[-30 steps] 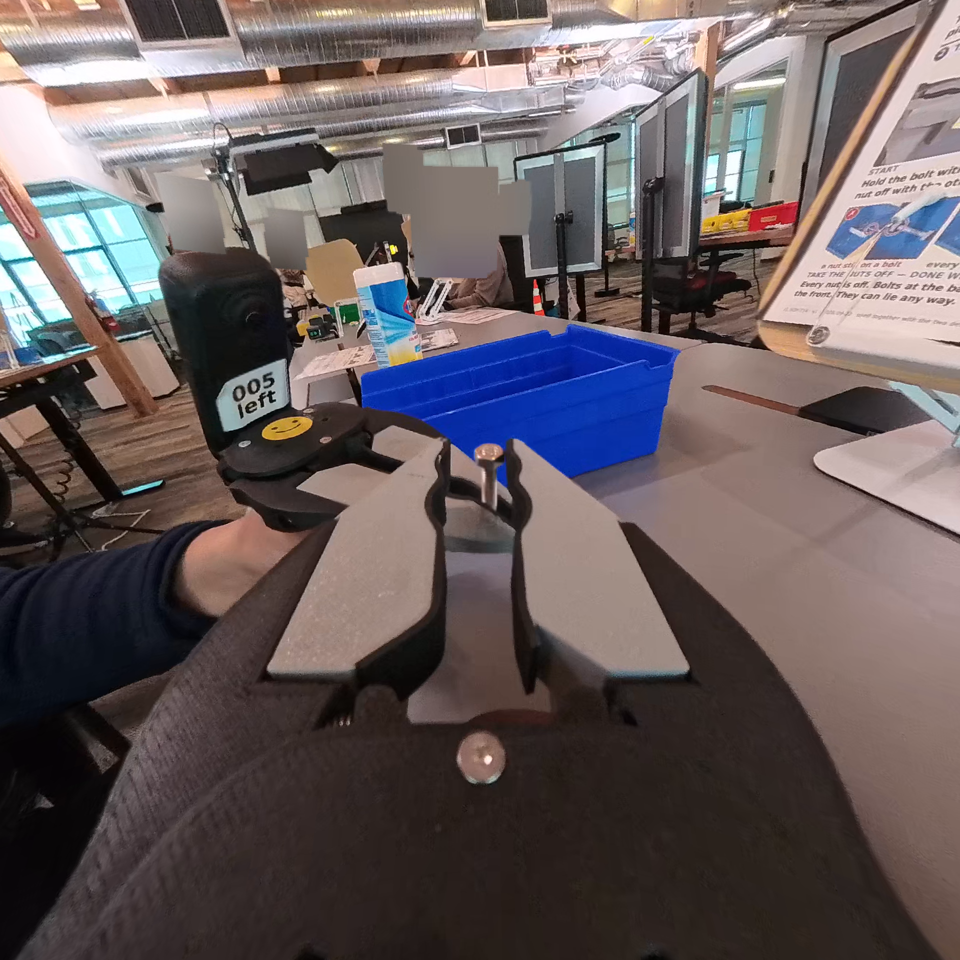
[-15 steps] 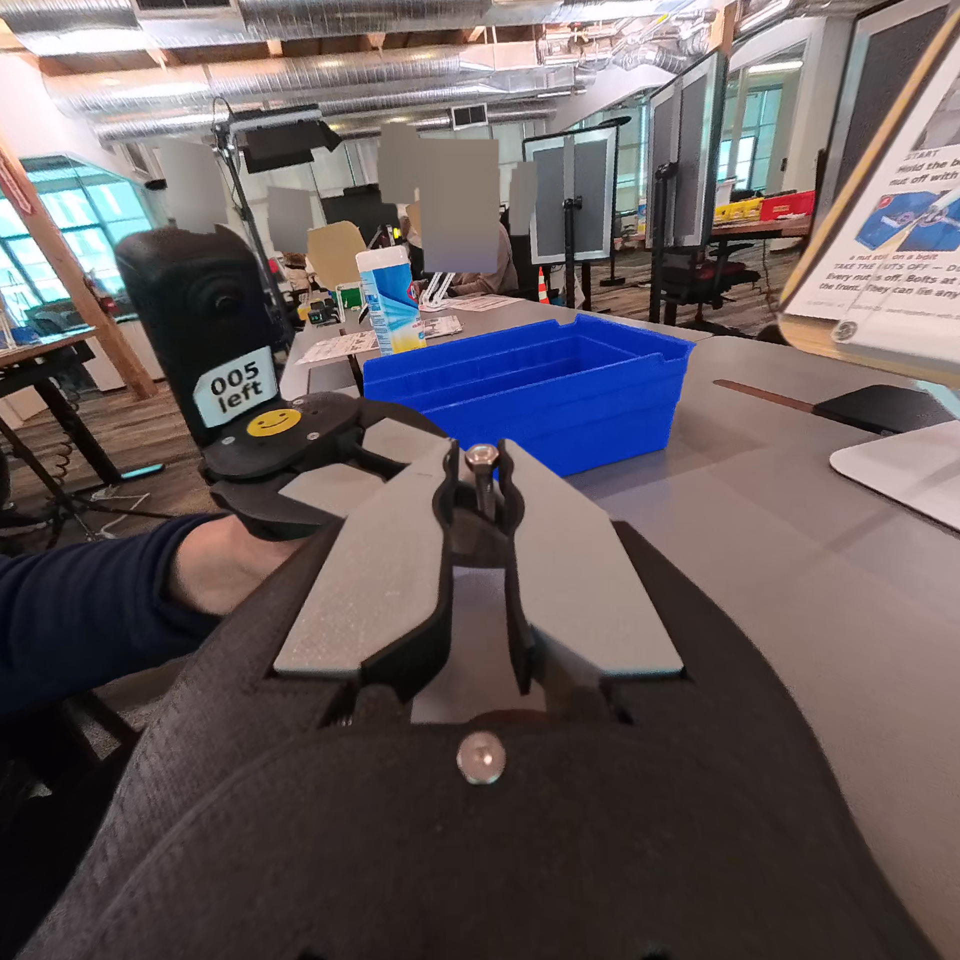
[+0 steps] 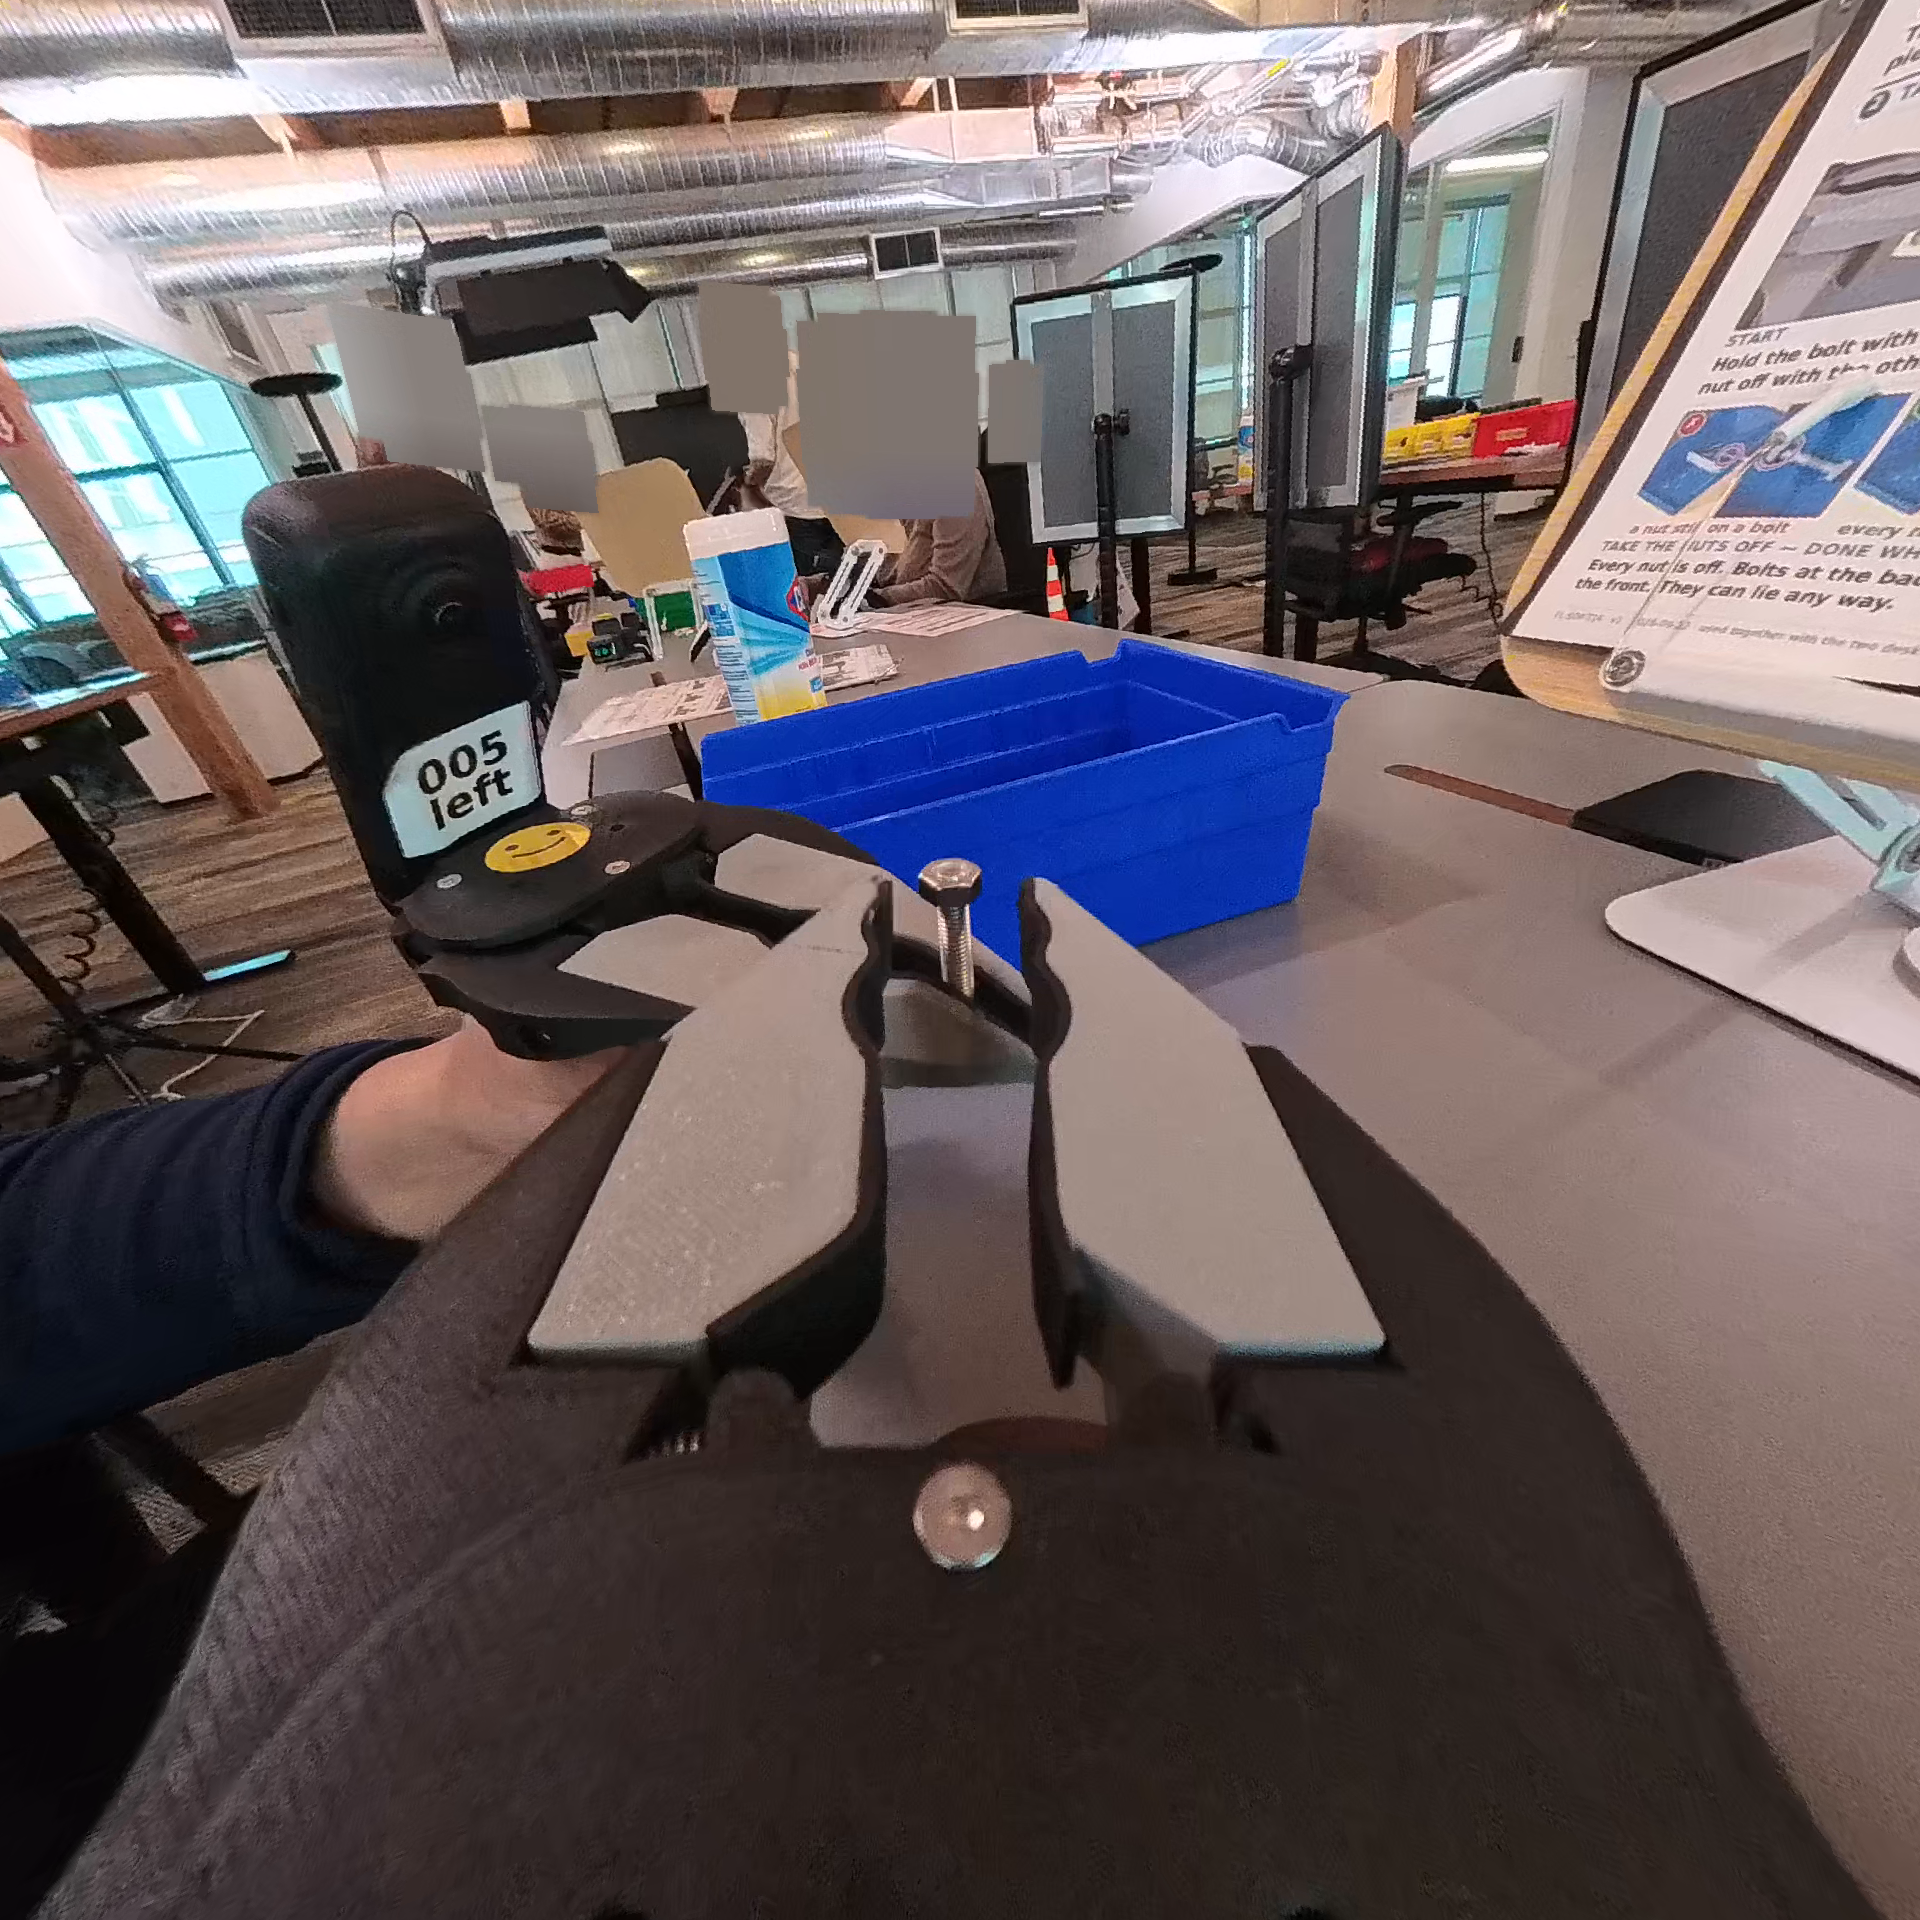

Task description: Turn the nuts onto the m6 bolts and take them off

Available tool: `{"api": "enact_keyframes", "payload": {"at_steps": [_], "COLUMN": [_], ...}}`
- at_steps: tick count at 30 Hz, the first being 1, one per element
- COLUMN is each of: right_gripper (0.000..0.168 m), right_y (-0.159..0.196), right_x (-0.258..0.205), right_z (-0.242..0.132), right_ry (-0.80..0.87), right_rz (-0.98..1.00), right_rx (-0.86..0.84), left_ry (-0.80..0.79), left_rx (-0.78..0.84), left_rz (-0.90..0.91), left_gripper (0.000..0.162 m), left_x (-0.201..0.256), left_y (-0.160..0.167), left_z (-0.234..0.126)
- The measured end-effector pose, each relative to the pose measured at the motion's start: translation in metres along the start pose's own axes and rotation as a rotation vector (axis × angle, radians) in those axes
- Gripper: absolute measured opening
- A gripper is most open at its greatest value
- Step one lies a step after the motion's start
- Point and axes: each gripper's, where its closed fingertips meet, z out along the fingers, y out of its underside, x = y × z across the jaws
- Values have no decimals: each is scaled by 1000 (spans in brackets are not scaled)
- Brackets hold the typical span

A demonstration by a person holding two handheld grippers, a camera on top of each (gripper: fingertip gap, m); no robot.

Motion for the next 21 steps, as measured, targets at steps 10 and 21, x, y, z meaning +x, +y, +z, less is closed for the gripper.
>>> {"api": "enact_keyframes", "payload": {"at_steps": [10,21], "right_gripper": [6,6], "right_y": [4,10], "right_x": [-1,2], "right_z": [1,1], "right_ry": [12,17], "right_rz": [-48,-23], "right_rx": [-26,-69], "left_ry": [18,56], "left_rx": [-11,8], "left_rz": [1,-54], "left_gripper": [2,3], "left_x": [4,5], "left_y": [2,0], "left_z": [2,0]}}
